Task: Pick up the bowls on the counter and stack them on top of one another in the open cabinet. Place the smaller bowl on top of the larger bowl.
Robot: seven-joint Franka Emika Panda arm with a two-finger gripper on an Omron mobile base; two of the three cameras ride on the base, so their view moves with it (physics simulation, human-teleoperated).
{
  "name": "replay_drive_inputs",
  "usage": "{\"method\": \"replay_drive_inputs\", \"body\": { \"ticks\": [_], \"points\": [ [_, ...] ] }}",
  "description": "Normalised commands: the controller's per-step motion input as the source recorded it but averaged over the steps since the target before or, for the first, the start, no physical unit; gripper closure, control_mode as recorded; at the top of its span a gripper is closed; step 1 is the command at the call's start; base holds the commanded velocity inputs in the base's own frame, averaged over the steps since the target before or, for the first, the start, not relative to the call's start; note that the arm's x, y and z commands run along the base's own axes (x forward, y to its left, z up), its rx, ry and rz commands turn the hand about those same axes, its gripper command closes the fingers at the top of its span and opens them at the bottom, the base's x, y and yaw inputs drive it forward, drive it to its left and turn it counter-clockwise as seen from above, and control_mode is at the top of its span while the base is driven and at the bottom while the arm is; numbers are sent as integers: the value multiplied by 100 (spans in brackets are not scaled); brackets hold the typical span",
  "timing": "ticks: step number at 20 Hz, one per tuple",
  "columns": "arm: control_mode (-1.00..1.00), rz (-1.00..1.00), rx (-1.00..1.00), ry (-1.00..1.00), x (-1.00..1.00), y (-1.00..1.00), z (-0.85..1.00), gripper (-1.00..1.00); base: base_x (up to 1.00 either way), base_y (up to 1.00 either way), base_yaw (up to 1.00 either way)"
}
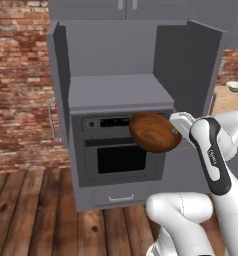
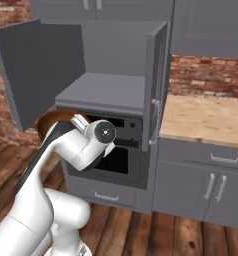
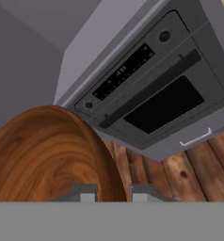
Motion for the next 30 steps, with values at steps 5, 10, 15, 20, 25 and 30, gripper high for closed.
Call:
{"method": "replay_drive_inputs", "body": {
  "ticks": [5,10,15,20,25,30],
  "points": [
    [100,0,0,0,0,0,0,100,18,58,0],
    [100,0,0,0,0,0,0,100,60,20,-1],
    [100,0,0,0,0,0,0,100,62,2,0],
    [100,0,0,0,0,0,0,100,62,-4,0],
    [100,0,0,0,0,0,0,100,62,3,0],
    [100,0,0,0,0,0,0,100,62,2,0]
  ]
}}
